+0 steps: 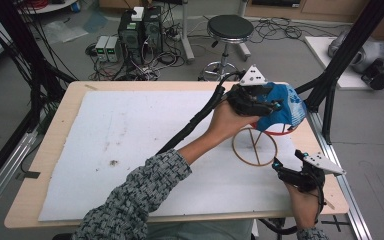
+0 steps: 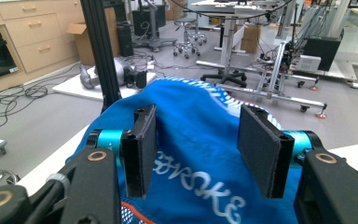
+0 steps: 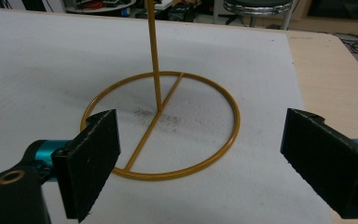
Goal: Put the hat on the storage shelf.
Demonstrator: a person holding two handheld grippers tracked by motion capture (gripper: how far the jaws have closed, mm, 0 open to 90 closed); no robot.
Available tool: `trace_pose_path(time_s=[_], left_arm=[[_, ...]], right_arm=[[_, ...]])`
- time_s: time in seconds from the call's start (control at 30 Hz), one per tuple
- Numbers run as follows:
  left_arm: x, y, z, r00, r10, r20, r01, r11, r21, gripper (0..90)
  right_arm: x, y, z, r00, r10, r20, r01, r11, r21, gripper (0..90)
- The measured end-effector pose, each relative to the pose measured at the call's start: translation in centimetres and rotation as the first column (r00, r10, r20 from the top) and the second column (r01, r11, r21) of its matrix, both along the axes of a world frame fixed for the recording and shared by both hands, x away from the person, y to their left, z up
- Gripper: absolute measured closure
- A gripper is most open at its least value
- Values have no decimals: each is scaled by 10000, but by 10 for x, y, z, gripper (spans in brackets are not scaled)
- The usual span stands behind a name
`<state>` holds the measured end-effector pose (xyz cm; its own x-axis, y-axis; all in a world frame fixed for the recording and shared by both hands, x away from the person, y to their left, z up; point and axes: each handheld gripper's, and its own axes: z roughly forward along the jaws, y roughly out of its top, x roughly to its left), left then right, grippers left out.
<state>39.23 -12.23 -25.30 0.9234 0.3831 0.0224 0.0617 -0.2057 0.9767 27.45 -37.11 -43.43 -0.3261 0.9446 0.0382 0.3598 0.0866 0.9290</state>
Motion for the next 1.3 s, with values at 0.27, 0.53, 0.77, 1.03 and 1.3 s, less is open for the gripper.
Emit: trace_pose_path(time_s=[0.27,0.53,0.77,1.03,1.3], left_arm=[[0,13,3,9999,144,42,-144,9999,2,447],[-11,42,7,9992,213,329,-217,9997,133,427],[-26,79,5,9971,354,671,-391,9978,541,400],[-40,131,-5,9888,1053,1063,-1144,9899,836,369],[-47,184,-24,9689,2131,1256,-2281,9662,1202,351]], right_arm=[[3,2,0,9999,113,44,-113,9999,-42,109],[5,3,0,9998,165,114,-165,9999,-3,109],[4,2,1,9999,120,122,-121,9999,118,109],[3,3,1,9998,90,152,-91,9999,109,109],[5,4,1,9999,103,116,-104,9999,122,109]])
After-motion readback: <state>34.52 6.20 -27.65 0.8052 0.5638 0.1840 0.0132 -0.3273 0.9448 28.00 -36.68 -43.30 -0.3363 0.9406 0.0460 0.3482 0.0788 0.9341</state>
